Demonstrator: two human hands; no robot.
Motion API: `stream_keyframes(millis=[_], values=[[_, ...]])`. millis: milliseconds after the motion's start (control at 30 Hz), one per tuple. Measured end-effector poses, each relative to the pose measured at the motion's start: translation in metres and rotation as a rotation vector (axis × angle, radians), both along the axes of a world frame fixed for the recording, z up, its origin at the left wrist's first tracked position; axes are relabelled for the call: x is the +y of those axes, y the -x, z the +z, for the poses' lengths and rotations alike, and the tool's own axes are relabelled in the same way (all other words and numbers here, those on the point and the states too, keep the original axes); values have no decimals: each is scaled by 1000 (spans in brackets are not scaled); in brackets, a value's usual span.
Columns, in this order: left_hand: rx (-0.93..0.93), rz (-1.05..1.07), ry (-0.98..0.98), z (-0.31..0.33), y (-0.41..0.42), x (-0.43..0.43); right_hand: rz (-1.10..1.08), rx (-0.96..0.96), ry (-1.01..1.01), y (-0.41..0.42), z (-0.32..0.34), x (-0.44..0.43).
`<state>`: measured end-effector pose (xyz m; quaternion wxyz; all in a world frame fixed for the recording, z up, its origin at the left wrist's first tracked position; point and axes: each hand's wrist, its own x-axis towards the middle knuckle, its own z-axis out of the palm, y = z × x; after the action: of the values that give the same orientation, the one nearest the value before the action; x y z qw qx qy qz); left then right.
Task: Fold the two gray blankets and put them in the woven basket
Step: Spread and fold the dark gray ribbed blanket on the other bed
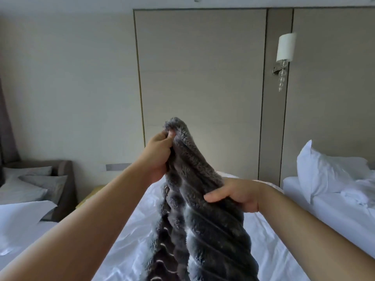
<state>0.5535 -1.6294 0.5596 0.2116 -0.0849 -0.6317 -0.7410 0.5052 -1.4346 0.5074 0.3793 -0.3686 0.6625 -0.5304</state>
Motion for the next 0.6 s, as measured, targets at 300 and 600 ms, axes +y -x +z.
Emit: stream_keyframes(millis=[300,600], values=[[5,-155,157,41,-2,-27,88,-137,308,9,3,-36],[-33,607,327,52,6,-51,-566,350,315,28,40,-46]])
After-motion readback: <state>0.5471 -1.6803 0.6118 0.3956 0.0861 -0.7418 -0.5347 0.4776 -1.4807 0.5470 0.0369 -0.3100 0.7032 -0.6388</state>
